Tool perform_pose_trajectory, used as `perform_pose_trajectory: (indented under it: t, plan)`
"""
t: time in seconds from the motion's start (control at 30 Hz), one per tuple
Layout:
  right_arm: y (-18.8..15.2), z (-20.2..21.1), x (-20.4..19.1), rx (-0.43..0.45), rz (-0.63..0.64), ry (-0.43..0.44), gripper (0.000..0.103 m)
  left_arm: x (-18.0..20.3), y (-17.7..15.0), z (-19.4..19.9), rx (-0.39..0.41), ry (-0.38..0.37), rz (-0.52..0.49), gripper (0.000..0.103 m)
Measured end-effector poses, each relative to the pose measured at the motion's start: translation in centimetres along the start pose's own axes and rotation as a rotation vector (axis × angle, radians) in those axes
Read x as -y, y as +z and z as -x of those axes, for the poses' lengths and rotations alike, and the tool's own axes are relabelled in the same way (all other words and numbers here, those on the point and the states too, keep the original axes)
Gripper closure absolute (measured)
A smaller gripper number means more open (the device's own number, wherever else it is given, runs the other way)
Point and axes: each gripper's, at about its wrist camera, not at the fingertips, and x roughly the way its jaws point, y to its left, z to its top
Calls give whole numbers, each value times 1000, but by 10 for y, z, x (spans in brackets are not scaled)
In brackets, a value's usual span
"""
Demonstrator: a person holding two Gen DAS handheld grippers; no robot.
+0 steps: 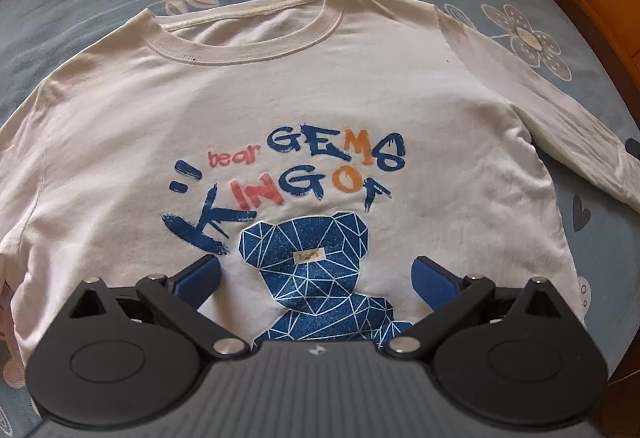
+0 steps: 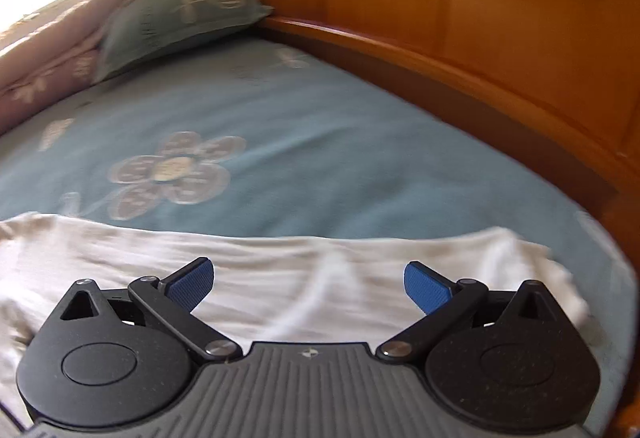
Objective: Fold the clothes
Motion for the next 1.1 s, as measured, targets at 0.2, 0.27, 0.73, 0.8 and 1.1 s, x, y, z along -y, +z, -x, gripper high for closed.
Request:
perform_pose_trajectory:
  t: [0.2,0.27,0.73,0.8,1.1]
  plan:
    - [-1,-3,63,32,-124,-84,0,5,-1,-4,-2,24,-44,1]
    - [0,-12,77,9,-171,-37,0,7,-2,-5,-3,34,-60,1]
    - [5,-20,91,-28,-170,-58,0,9,-3,-7,-6,40,-72,1]
    - [6,-11,87,-6,-167,-25,0,10,-4,-7,-1,46,-72,1]
    - [-4,-12,65,-29,-79,-35,0,3,-6,-1,-1,27,-44,1]
